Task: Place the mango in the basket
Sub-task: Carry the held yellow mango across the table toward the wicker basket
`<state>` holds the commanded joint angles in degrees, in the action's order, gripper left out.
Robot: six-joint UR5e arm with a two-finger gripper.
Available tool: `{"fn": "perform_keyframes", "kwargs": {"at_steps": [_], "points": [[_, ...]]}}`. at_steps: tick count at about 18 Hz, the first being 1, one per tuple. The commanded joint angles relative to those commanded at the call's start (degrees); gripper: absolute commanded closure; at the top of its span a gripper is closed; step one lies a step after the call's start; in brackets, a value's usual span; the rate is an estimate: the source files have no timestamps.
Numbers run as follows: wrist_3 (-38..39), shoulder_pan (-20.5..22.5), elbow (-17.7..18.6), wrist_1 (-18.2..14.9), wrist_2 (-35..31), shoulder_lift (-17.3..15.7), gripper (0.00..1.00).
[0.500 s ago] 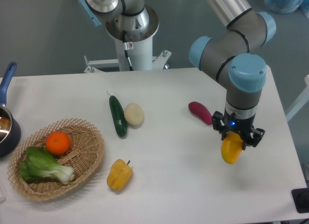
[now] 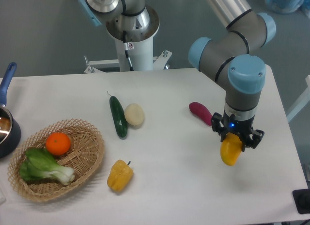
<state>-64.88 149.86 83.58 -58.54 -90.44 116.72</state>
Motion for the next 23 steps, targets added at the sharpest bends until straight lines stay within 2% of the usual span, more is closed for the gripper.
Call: {"fn": "perform_keyframes", "kwargs": {"at_steps": [6,8,11,16,19,23], "points": [[3.8,-3.7,0.1,0.8,1.9,0.3,0.73],[7.3,-5.6,0.1,1.0,2.5,0.3,0.73],[7.9,-9.6,0.4,1.0,2.9,-0.2,0.73],[9.8,-17.5,1.2,0.9,5.5,-3.7,0.73],[13.5,-22.1,1.6,0.9,6.4,-5.3,0.73],[13.6,-24.3,6.5,1.8,6.8,-7.7,0.73]]}}
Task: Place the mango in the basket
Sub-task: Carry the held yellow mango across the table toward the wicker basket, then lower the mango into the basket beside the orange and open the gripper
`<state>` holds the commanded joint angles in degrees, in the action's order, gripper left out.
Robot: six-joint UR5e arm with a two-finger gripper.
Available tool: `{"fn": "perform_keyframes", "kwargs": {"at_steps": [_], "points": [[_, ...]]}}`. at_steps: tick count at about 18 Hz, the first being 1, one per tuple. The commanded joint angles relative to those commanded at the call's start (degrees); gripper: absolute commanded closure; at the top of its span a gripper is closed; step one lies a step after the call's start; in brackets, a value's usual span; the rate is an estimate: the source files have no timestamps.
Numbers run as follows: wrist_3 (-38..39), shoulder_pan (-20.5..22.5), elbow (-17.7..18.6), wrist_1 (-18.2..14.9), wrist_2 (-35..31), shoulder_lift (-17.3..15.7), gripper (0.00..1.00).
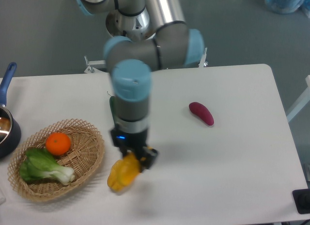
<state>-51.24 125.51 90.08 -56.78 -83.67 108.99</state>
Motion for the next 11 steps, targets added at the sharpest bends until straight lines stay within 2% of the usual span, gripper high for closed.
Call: {"fn": "perform_keyframes", "kwargs": {"at_steps": [6,7,11], "points": [[0.4,-4.0,10.1,0.4,0.9,-4.1,0.71],[0.6,-4.2,10.6,1.3,2.4,-4.3,0.66],[5.4,-5.3,10.6,2.4,7.4,-3.8,0.66]]}}
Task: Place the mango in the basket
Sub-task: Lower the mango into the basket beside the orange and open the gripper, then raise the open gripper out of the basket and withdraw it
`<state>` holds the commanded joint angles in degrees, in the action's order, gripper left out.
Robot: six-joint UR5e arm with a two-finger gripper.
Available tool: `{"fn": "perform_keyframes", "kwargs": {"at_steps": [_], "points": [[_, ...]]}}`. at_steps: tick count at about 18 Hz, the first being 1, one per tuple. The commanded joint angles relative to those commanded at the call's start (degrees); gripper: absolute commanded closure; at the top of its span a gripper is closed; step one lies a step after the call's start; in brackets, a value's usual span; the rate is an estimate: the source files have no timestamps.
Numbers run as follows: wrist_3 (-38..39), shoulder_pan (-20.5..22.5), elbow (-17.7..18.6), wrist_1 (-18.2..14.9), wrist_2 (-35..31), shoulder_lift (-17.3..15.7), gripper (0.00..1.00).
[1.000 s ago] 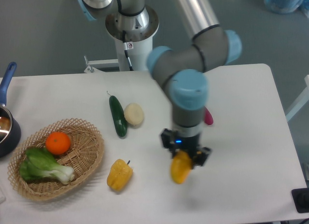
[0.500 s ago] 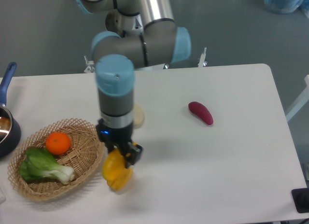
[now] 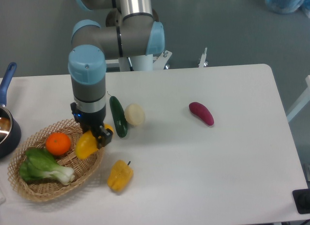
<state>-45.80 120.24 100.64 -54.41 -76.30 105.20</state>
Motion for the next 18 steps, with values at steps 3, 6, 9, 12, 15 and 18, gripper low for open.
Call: {"fn": "perform_keyframes", "kwargs": {"at_steps": [3,6,9,12,15,18], "points": [[1.9,-2.6,0.1,4.3,-0.1,2.5,0.66],[3.2,-3.9,-0.1,8.1,-0.4,5.3,0.6],[3.0,-4.1,-0.1,8.7,-2.1,5.7,0.08],[2.7,-4.1,0.1,8.7,-2.9,4.8,0.0],[2.6,-2.9,-0.4,8.6,-2.9,3.5,0.0],[2.6,0.0,-2.8,8.6,-3.9,1.7,0.0]]}}
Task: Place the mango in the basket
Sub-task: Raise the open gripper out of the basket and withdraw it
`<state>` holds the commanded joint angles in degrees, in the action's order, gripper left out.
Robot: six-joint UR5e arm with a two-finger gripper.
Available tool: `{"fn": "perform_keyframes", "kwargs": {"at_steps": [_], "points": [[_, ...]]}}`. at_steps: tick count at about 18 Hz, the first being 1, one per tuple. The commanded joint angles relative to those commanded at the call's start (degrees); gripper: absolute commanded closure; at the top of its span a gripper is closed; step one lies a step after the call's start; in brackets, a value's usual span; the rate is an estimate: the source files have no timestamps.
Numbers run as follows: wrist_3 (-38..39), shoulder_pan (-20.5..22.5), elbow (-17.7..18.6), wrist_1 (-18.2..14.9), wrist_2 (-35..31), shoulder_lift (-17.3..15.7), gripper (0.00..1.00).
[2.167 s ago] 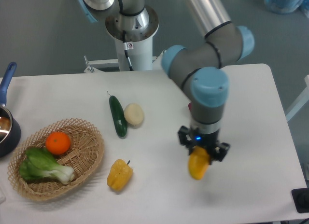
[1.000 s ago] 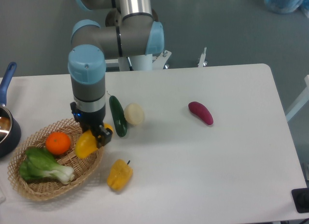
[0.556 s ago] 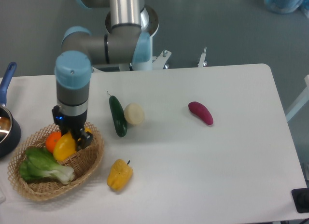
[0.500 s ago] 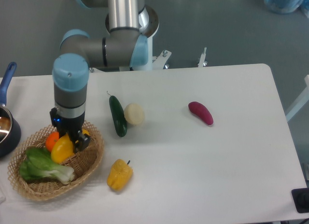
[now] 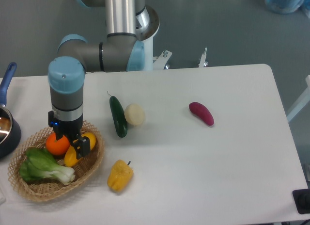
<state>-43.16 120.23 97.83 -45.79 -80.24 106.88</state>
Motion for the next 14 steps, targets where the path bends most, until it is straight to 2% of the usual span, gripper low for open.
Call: {"fn": "perform_keyframes", "kwargs": {"at_steps": [3,5,8,10,14], "points": [[0.1,3.6,-4.5,-0.1,-6.9,-0.5,0.0],[-0.3,5.8,-5.6,-0.1,-8.7,-0.5,0.0],[-3.7,8.9,-4.4,0.0,-9.1,-1.7,0.0],[-6.9,13.3,-3.1,-0.2,-9.1,-2.6,0.0],[-16.4,25.2,3.1,0.0,-8.8,-4.8,0.0]]}}
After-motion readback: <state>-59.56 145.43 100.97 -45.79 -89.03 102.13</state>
